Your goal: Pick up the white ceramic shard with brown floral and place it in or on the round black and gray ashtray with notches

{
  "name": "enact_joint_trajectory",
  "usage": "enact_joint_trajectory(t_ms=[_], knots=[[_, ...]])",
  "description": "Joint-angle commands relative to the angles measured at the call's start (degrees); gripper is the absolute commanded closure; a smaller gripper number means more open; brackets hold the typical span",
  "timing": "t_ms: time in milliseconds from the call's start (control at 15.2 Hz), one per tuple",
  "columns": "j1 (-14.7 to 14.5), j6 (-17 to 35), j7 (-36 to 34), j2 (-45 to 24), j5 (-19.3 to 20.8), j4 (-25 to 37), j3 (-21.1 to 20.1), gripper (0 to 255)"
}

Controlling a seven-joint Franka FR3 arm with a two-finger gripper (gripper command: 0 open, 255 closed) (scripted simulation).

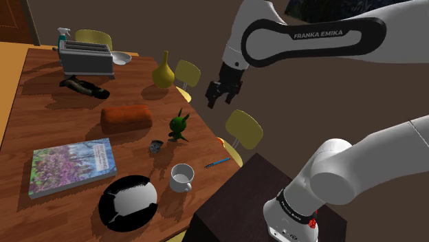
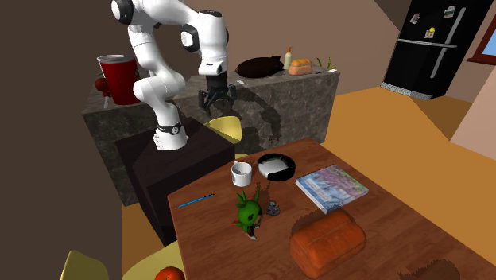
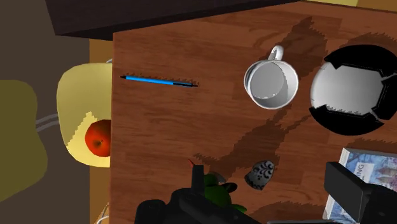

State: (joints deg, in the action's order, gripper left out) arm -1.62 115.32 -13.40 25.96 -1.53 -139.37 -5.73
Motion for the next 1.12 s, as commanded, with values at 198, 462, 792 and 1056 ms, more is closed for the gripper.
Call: enact_joint_trajectory(t_ms=[198, 462, 792, 1056], knots=[[0.2, 8.2, -3.5, -10.6, 0.7, 1.6, -1.8, 0], [0.3, 13.7, -6.7, -19.4, 2.0, 4.3, -3.0, 0], [-0.1, 19.0, -11.0, -30.8, 4.6, 9.3, -3.7, 0], [-1.0, 22.1, -14.3, -40.0, 6.9, 14.6, -3.4, 0]])
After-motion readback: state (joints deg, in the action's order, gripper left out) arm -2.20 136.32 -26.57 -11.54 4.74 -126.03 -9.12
